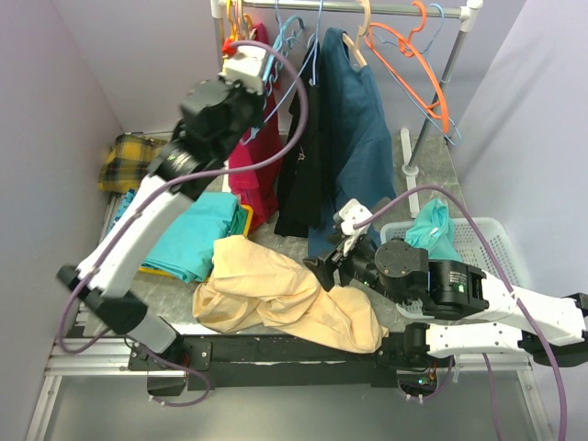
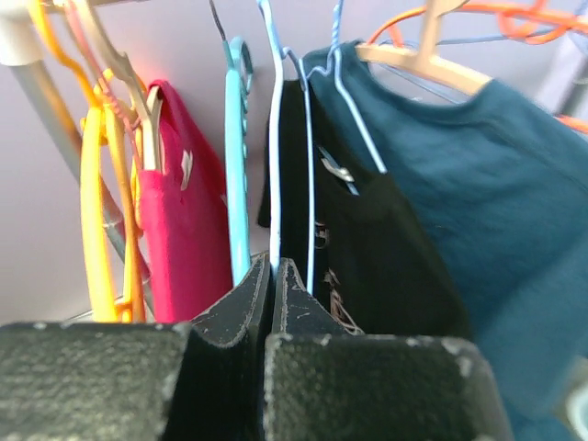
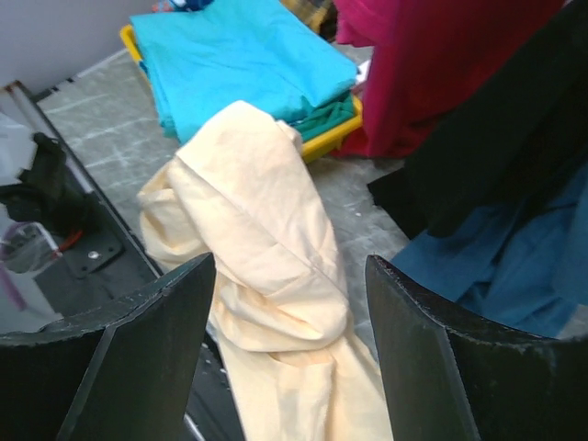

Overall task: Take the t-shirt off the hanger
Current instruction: Place the hanger at the clothesline.

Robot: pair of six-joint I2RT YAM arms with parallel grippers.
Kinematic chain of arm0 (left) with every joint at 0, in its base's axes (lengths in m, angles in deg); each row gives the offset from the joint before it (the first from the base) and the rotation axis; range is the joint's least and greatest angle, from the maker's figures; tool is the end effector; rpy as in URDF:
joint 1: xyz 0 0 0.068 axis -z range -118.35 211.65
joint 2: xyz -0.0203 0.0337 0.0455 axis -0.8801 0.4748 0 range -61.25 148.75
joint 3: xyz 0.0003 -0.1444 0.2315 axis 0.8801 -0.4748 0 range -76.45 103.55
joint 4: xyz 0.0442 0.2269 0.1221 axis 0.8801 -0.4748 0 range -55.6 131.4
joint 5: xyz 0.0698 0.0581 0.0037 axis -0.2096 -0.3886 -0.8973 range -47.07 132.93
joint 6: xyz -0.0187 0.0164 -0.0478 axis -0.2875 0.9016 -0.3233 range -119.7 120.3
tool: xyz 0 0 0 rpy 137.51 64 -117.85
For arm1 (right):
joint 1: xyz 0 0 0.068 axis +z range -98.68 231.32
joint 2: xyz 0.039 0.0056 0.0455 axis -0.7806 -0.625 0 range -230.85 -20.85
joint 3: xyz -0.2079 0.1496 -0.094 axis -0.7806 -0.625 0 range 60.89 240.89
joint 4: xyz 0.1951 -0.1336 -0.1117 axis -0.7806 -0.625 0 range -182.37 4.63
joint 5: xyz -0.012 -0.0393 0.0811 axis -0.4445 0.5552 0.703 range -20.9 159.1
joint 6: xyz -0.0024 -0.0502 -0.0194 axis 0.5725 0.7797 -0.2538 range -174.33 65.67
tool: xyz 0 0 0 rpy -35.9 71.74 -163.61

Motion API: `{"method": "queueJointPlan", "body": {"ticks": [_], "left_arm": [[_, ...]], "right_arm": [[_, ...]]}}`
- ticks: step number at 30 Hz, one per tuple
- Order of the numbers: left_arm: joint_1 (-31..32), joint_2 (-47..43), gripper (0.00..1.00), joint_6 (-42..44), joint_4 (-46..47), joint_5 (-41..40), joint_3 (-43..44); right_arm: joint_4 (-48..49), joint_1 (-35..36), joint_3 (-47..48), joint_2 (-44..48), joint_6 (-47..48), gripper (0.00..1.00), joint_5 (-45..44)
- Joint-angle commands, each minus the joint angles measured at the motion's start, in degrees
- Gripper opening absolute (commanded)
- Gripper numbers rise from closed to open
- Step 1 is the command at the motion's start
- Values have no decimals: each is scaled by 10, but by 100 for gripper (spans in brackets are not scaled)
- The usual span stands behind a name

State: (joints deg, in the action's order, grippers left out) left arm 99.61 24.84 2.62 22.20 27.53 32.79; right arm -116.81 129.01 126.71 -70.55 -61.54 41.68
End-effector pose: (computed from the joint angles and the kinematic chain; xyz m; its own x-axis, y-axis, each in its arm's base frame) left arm 0.2517 -0.1843 0.5359 0.0698 -0.0049 -0.9975 0.3815 0.9241 0.0222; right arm 0.0522 0.1624 0.4127 -0.1527 -0.1779 -0.9721 -0.7594 0.6506 0.0003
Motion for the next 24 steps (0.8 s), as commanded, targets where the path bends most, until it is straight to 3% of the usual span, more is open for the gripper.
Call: {"method": "queueJointPlan", "body": {"ticks": [1,6,14,20,24], "left_arm": [[11,57,1,50,57,-70,63],[19,97,1,81,69,-118,96],[19,66,1,80,80,-97,60],[17,122,1,90,58,-87,117],[8,196,1,72,22,-77,219]], "right_arm": [[39,10,-13,3,-33,73,18],[52,18,-36,5,-50,73,19],[52,23,-39,6,-52,73,10],[60,26,-37,4,-54,73,15],[60,28,-35,-3,-37,73,16]]}}
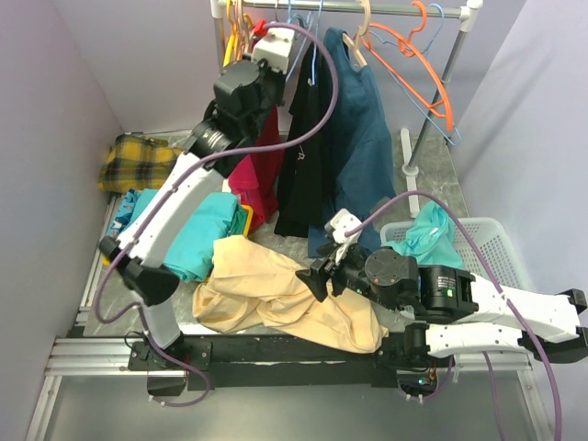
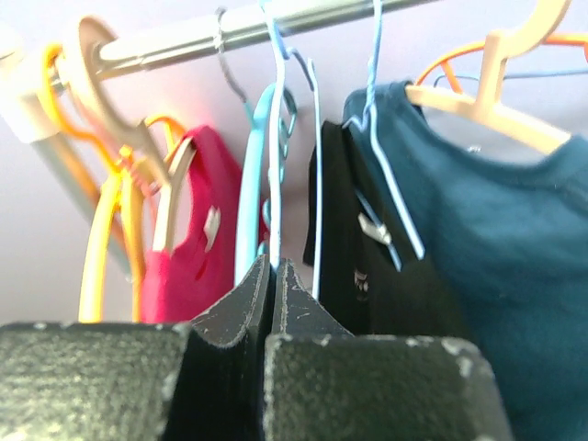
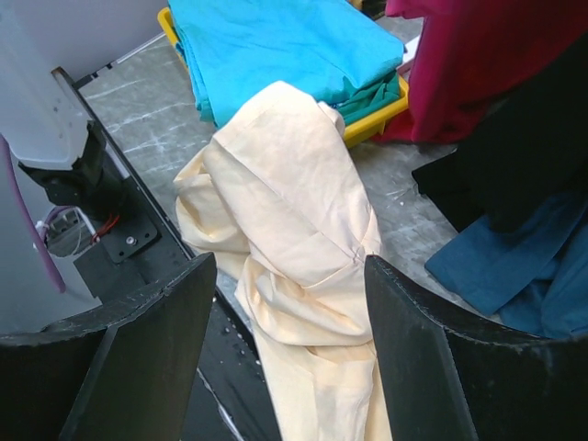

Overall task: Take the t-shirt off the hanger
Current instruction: Place the hanger at the clothesline.

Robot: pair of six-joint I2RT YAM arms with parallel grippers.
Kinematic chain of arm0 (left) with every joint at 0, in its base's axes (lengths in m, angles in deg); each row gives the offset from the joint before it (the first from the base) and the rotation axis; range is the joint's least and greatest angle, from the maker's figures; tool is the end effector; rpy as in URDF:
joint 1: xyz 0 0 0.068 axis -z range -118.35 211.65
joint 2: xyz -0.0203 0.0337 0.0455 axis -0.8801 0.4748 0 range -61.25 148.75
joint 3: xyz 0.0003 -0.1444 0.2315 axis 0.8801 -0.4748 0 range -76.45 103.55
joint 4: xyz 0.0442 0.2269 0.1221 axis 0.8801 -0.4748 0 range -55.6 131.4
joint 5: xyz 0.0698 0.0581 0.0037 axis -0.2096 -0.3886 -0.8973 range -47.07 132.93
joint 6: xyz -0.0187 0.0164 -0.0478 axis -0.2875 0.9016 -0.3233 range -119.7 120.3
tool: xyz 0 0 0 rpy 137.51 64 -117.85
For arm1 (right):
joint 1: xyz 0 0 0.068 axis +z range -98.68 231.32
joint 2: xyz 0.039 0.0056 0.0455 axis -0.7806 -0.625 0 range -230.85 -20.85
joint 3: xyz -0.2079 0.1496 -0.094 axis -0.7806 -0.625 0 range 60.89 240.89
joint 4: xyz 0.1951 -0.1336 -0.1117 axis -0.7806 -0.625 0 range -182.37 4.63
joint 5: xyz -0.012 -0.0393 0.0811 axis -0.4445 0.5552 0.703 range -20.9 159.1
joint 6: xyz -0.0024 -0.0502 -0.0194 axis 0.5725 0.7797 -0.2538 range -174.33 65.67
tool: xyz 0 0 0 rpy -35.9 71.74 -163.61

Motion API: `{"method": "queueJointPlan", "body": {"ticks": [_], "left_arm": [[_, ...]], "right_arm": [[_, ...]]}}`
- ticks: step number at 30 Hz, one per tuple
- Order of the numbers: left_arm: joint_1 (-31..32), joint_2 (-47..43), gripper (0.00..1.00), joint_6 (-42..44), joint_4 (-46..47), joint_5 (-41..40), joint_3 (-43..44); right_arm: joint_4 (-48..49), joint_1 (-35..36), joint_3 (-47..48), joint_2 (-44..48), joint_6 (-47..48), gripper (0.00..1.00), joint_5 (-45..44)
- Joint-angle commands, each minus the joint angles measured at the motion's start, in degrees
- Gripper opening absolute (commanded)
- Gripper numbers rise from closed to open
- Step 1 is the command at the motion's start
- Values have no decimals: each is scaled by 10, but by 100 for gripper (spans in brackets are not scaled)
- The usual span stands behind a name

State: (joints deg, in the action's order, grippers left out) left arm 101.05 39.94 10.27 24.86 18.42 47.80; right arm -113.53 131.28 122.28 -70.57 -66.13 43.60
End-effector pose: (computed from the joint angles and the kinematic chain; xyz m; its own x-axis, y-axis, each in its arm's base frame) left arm 0.3022 -0.2291 0.5358 0.1313 0.0961 -0.9867 0.2398 0.9627 0.1257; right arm 0.0462 0.1735 0.3932 -0.2154 -0.1583 -0.9636 -0.7895 0.6090 0.0764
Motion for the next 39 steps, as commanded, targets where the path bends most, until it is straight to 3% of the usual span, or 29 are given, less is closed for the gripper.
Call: {"method": "queueJointPlan", "body": {"ticks": [1,13,18,26,29,30,39], "left_arm": [[-6,53,1,-3,-6,17,78],[-25,89,1,-33,-6,19,46],[-35,79,1,-79,-49,35,36],[-35,-38,3,-95,-3,56,-131],[-35,-60,21,-96,-3,57,-153],[-34,-65,33,-96,-2,59,-158],[-34,-110,68,-95,-16,82,-149]], "right_arm": [[26,5,13,-4,13,73,-5],[39,5,-7,8,5,73,-1],[28,5,-9,0,-11,73,-17],[23,5,-25,-8,-39,74,-32],[18,5,-29,-14,-58,74,-38],[16,5,-29,-16,-60,75,-39],[-13,6,-14,-52,-97,76,-53]]}}
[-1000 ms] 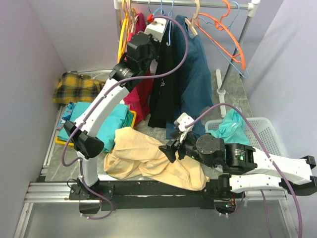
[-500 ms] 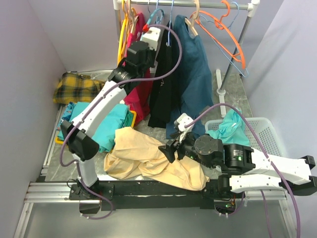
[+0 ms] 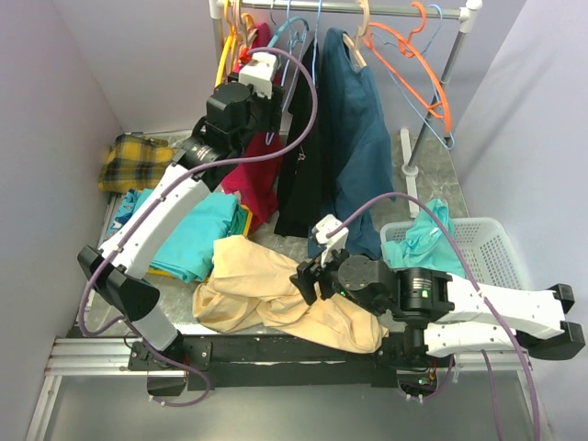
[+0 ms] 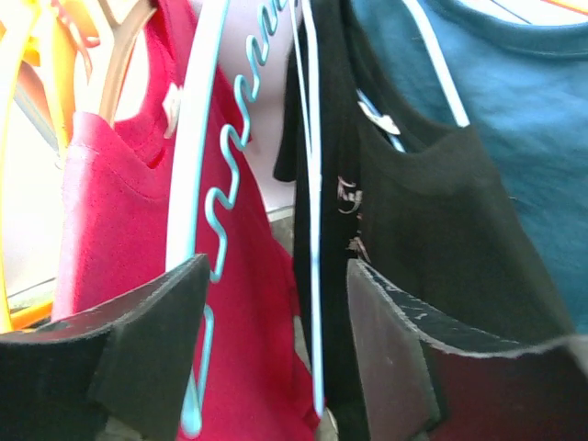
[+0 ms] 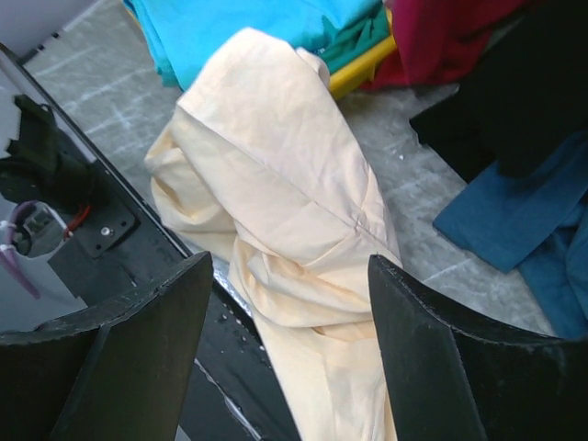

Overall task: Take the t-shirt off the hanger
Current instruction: Pick up the T-shirt from the center of the board.

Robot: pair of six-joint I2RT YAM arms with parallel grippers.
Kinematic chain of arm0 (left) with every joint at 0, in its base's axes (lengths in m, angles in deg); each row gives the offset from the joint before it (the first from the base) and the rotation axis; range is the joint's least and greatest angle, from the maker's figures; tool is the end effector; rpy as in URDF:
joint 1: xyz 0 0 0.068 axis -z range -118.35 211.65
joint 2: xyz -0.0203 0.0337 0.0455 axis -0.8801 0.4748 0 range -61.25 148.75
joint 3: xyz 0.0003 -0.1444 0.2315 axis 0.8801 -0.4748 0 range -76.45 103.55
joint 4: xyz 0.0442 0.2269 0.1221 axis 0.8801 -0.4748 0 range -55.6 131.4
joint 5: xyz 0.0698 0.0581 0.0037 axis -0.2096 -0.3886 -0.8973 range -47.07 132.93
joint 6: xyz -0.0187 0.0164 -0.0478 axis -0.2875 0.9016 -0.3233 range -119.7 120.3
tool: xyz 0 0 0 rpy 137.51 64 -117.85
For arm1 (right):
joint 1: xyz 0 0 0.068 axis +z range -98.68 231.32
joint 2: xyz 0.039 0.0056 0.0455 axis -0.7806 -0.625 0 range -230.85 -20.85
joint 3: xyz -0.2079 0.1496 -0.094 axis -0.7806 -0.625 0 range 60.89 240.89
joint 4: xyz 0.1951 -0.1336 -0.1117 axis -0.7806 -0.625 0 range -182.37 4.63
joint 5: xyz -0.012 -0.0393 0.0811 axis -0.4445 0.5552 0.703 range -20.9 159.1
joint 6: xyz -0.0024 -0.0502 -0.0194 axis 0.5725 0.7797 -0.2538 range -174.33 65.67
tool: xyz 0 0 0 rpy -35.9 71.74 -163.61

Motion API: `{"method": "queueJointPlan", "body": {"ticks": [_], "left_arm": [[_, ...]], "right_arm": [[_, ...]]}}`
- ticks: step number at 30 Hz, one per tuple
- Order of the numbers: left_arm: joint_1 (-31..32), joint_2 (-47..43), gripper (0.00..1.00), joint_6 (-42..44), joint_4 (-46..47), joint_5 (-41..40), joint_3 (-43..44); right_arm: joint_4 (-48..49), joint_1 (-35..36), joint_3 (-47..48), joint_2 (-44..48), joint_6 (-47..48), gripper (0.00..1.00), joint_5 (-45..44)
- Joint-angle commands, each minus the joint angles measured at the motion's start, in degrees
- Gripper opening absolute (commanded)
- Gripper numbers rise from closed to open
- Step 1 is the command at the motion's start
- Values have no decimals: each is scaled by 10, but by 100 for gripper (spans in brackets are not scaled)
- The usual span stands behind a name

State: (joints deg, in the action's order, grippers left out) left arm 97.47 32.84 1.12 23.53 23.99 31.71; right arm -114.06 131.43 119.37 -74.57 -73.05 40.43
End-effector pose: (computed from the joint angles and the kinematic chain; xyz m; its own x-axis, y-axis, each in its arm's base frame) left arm 0.3063 -0.2068 0.4875 -0.0496 0.0525 -0.9974 0.2915 0.9559 0.0359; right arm 0.0510 0.1933 0.3639 -0.3191 -0.1915 -0.9282 -0.7250 0.6801 0.1090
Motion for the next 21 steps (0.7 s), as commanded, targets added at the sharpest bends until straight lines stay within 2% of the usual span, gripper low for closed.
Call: {"method": "queueJointPlan", "body": {"ticks": [1,6,8,9,10,11,13,17,21], "left_arm": [[2,-47,68,-5,1,29,2],[4,-98,76,-4,-8,26,-15],[5,-127,77,-28,-16,30,-24],[7,-140,79,-31,-21,30,-40],[8,-170,80,-38,-24,32,-51],[8,-187,83,-42,-26,32,-64],[9,-241,87,-59,-42,29,-110],[9,-325,94,-92,-92,30,-189],[8,-411,97,-132,-103,53,-317]], "right_arm": [[-8,5,16,-17,-29,76,-23],[-5,8,19,-29,-39,77,-25],[-4,7,16,-37,-45,79,-36],[-4,8,14,-45,-47,82,-40],[-1,9,13,-52,-51,93,-45],[2,10,9,-60,-54,96,-50],[6,11,10,-89,-59,100,-54],[5,11,26,-166,-67,100,-57],[58,9,19,-257,-55,100,17]]}}
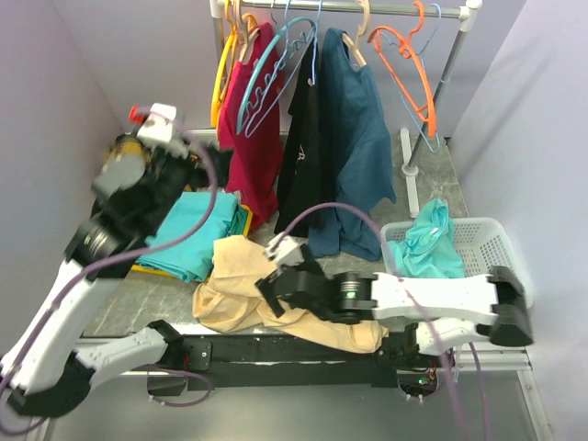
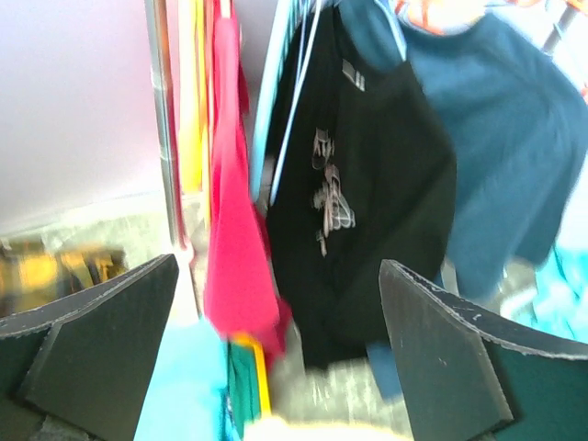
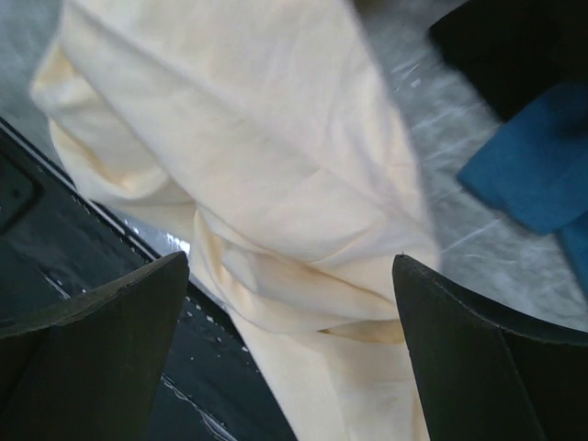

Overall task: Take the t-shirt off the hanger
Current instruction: Pick up the T-shirt from the center of the board.

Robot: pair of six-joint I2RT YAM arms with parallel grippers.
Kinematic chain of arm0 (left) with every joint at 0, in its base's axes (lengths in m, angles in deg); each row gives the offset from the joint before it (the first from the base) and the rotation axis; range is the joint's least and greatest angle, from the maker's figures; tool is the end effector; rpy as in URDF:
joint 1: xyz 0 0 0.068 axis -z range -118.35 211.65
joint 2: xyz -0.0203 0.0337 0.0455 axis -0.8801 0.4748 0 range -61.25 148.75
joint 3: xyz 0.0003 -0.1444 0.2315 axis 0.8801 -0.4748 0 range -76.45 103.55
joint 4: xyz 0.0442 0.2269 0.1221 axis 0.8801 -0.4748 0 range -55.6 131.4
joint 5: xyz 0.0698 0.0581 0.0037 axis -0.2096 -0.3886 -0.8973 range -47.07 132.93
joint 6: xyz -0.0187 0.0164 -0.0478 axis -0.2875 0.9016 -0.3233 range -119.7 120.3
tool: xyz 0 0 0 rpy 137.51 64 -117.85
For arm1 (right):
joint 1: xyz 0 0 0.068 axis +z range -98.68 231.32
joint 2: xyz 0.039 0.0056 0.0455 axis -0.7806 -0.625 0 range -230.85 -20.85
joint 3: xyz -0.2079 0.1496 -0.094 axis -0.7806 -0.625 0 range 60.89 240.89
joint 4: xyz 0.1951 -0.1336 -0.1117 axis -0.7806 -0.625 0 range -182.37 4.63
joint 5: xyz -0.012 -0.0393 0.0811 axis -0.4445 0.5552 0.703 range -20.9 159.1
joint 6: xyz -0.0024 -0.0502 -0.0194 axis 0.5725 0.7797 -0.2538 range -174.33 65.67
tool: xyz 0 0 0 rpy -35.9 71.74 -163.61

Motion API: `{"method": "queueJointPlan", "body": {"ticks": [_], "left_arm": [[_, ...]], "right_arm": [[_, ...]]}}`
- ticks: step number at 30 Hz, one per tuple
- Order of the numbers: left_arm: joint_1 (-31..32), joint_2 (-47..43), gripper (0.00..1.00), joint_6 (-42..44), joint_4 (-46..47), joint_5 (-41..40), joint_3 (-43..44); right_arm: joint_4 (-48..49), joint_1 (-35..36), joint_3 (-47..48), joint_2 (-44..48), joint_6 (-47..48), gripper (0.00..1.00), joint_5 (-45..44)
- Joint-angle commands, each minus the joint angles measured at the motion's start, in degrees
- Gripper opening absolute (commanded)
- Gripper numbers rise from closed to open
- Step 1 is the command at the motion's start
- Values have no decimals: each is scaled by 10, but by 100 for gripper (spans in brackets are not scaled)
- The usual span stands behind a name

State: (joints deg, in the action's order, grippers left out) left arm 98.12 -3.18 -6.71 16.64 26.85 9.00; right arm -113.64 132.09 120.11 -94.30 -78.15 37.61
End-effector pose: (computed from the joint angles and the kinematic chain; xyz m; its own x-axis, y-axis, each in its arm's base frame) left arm 0.1494 -0.0981 0.5086 -0.0060 -0.1413 -0.9900 0.3504 0.9269 -0.1344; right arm 0.0623 0.2675 0.2941 -0.4140 -0.4013 -0.8170 -0.6698 0.7421 -0.0251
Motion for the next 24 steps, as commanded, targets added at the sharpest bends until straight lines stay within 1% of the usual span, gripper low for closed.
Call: {"method": "queueJointPlan", "body": {"ticks": [1,2,4,8,13,18,20,21,22,23,24], "left_arm": [[2,-78,97,-60,-41,25,-106],[2,-91,98,-64,-43,25,-133],[2,-120,98,-77,-50,26,-153],[2,-152,99,-94,-71,32,-190],[3,-192,99,-132,-82,19,-216],[2,-204,99,-134,-92,21,-226],[2,-203,99,-133,-98,25,-222],[2,-204,99,-133,-100,25,-222],[3,-205,99,-133,-101,24,-222],[3,-207,100,-135,-102,18,-223],[2,-211,99,-134,-102,16,-223]], "right_arm": [[81,2,6,-74,0,100,55],[91,0,6,-88,-1,100,65],[109,-9,9,-128,-5,100,93],[132,-32,8,-180,-4,100,116],[124,-60,19,-218,-35,100,131],[122,-92,5,-262,-82,100,133],[111,-92,5,-279,-96,99,130],[106,-92,4,-282,-104,87,134],[105,-91,-2,-286,-110,77,136],[105,-89,-7,-289,-118,64,135],[110,-89,-14,-288,-131,28,133]]}}
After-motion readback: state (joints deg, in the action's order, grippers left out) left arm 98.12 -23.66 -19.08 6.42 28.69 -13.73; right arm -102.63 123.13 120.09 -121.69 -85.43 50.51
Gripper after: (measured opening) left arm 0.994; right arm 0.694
